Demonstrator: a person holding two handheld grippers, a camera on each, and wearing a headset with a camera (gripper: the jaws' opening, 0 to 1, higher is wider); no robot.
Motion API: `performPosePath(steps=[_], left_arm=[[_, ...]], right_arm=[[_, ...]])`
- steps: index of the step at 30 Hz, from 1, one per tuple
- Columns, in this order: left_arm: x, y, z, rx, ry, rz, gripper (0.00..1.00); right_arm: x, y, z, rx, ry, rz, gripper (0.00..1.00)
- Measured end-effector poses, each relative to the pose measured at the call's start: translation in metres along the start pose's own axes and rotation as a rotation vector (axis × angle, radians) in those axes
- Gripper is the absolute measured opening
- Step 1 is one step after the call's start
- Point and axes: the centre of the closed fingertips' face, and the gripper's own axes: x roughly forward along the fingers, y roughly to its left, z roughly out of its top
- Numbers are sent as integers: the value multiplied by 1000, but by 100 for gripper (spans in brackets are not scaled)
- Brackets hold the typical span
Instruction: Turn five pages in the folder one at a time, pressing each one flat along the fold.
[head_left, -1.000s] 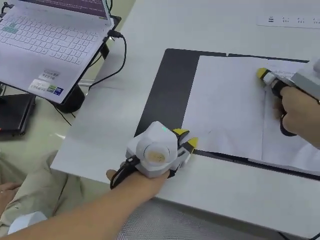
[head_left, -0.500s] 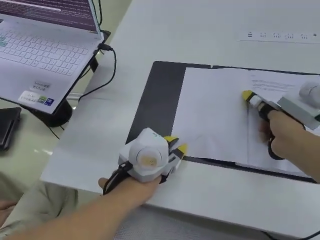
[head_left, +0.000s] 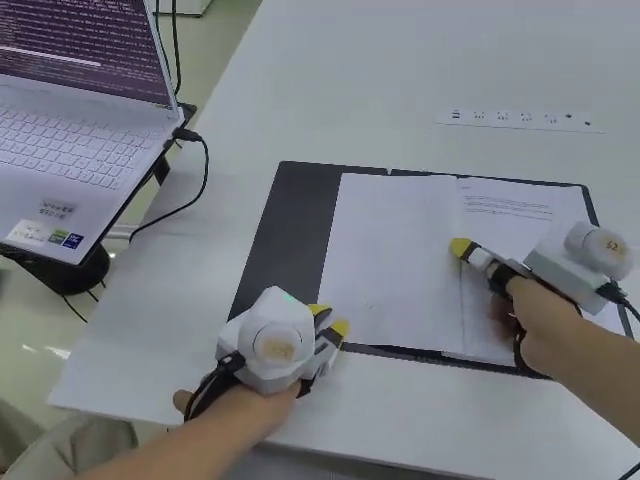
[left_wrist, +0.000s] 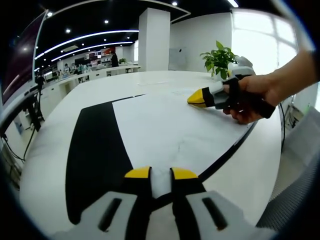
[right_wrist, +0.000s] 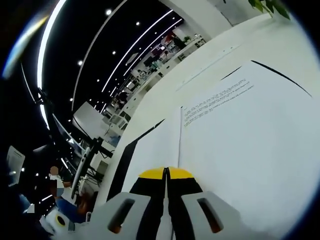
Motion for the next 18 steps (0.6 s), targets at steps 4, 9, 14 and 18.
performPosePath(steps=[4, 9, 14, 18], left_arm=[[-1, 0, 0, 3, -1, -1, 13], [-4, -1, 1, 6, -2, -1, 13], [-5, -1, 1, 8, -3, -2, 13], [-6, -1, 1, 10, -3, -3, 13]], right_arm=[[-6, 6, -13, -15, 11, 14, 0], [-16, 11, -26, -5, 31, 23, 0], [-21, 8, -42, -4, 70, 38, 0], [-24, 5, -44, 17, 70, 42, 0]])
